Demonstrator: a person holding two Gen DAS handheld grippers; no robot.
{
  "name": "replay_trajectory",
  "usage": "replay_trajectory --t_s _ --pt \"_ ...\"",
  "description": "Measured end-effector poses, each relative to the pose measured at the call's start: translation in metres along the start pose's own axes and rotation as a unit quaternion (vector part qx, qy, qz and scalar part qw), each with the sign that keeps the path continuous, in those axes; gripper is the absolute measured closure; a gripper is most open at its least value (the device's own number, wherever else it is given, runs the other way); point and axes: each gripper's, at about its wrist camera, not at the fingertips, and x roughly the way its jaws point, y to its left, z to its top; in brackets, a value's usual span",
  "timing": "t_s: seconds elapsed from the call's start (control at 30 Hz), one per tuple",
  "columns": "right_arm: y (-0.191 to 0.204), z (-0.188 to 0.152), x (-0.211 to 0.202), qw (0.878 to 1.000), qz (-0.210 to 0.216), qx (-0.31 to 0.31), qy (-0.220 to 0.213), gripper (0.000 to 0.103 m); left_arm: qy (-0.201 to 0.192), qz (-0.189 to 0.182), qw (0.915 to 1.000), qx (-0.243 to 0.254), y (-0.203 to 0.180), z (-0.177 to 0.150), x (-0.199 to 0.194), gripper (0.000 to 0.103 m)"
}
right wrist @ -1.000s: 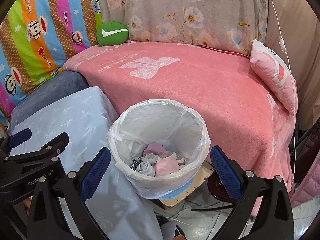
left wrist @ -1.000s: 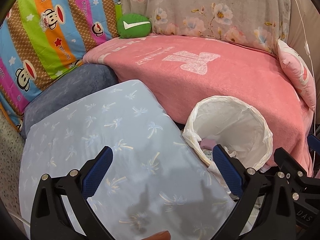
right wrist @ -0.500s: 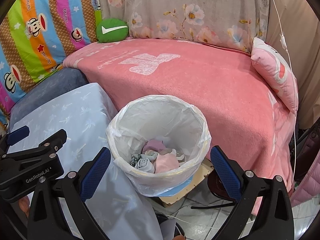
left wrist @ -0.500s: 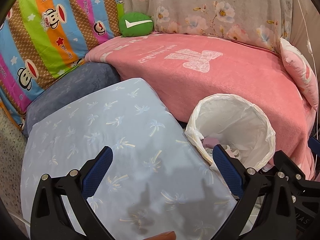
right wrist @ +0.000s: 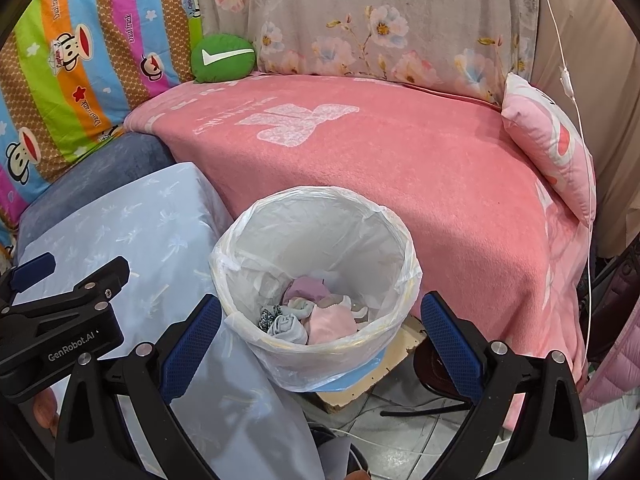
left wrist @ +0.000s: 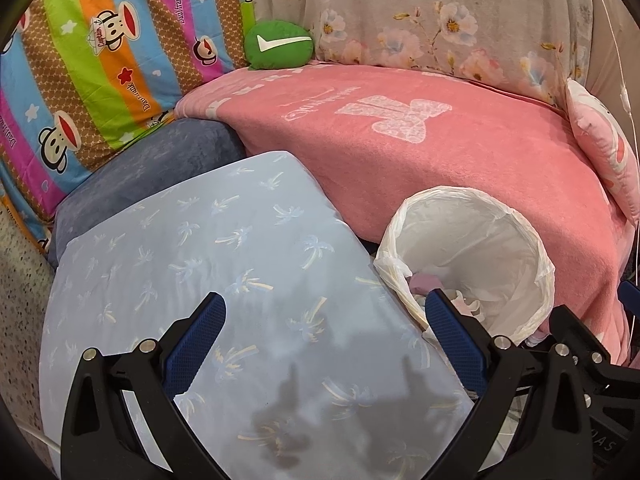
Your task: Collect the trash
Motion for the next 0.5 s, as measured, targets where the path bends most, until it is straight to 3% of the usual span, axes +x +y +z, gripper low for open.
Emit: replay_trajectory --t_s 0.5 --pt "0.0004 -0.0018 0.0031 1.000 -0.001 0.000 0.003 0.006 0.001 0.003 1.0000 0.000 0.0000 -0.0008 0.0005 0.007"
